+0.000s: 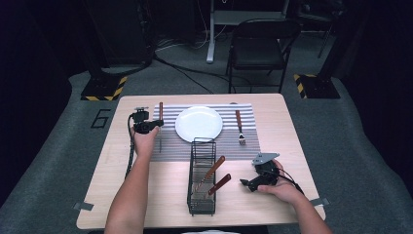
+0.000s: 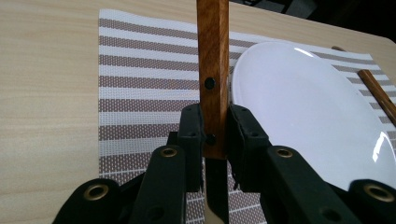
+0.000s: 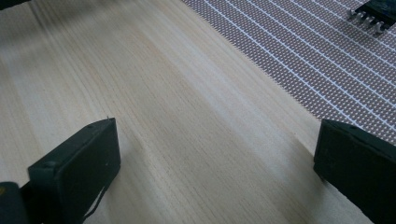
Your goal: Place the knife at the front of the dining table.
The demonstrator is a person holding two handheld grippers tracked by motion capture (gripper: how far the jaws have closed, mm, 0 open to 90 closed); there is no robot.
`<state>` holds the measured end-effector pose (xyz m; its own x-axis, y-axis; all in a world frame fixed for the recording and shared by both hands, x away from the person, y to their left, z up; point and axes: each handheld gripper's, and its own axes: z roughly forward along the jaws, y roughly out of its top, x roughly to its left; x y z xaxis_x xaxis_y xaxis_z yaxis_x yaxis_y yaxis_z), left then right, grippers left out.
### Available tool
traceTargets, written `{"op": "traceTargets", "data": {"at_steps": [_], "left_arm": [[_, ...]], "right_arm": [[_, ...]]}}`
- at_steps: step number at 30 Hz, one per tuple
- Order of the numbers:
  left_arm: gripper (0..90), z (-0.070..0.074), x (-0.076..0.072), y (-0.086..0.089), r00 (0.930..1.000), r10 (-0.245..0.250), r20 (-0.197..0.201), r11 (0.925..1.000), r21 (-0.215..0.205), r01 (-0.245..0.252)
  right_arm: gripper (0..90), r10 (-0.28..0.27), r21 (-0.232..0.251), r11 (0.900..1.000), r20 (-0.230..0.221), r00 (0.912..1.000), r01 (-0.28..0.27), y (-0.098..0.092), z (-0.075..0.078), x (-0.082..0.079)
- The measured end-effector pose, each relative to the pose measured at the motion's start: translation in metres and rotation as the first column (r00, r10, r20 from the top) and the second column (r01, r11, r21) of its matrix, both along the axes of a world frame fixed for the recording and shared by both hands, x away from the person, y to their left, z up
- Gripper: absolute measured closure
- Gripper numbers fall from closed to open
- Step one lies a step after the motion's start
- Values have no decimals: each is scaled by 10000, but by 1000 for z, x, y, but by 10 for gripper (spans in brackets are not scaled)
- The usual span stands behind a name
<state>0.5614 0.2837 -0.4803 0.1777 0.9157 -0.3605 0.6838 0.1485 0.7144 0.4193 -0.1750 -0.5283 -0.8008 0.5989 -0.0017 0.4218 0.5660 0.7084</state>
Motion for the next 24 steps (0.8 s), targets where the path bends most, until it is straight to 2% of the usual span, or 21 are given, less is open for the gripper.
{"op": "traceTargets", "data": {"at_steps": [12, 16, 24], "left_arm": [[761, -18, 10, 0, 9980, 470, -431, 9971, -583, -495], [763, -25, 13, 2, 9954, 700, -654, 9918, -1020, -765], [766, -30, 14, 0, 9950, 661, -743, 9941, -815, -721]], "right_arm": [[0, 6, -5, 10000, 3, 10000, -6, 0, 0, 0], [0, 16, -11, 10000, 3, 10000, -16, 0, 0, 0], [0, 7, -6, 10000, 2, 10000, -7, 0, 0, 0]]}}
